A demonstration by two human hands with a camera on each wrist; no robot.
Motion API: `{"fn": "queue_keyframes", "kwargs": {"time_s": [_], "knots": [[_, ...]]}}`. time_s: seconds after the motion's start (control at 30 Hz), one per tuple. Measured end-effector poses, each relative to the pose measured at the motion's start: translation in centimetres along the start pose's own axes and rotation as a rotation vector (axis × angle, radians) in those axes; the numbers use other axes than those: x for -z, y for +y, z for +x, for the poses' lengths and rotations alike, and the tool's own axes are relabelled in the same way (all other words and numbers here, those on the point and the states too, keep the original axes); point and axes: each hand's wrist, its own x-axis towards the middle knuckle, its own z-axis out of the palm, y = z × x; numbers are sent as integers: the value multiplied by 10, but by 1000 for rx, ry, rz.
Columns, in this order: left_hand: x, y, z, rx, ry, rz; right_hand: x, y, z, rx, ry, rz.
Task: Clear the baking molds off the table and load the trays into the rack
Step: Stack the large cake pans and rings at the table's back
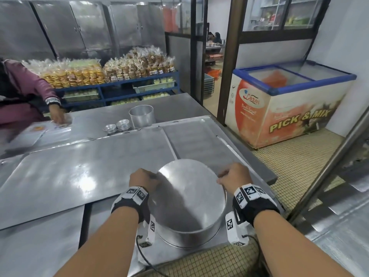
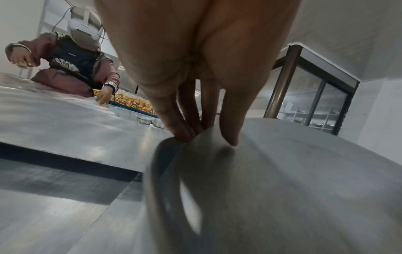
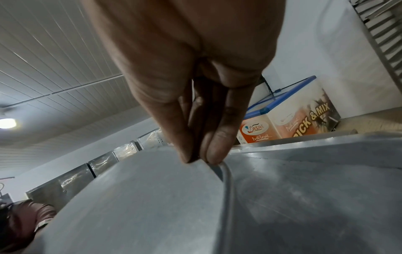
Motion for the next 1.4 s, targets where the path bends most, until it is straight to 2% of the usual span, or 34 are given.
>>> {"fn": "queue_keyframes", "kwargs": {"time_s": [0.13, 0.27, 0.37, 0.43, 0.63, 0.83, 1.07, 1.2, 1.33, 1.4], "knots": [[-2, 8, -1, -5, -71, 100, -1, 2, 10, -62, -15, -28], [1, 10, 1, 11, -33, 171, -4, 11, 15, -104, 13, 1], [1, 1, 7, 138, -80, 211, -7, 17, 17, -146, -83, -11], [0, -9, 10, 176, -143, 235, -10, 18, 17, -155, -181, -44], [-3, -26, 17, 176, -236, 250, -11, 11, 24, -187, -226, -129], [8, -11, 41, 74, -322, 242, 10, -3, 44, -224, -220, -177], [21, 23, 68, -37, -297, 106, 39, -21, 68, -207, -62, -159], [24, 39, 83, -61, -224, -159, 50, -29, 77, -150, 88, -81], [25, 49, 108, -48, -104, -393, 53, -47, 83, -52, 275, 107], [23, 56, 120, -36, -32, -484, 45, -48, 93, -76, 268, 238]]}}
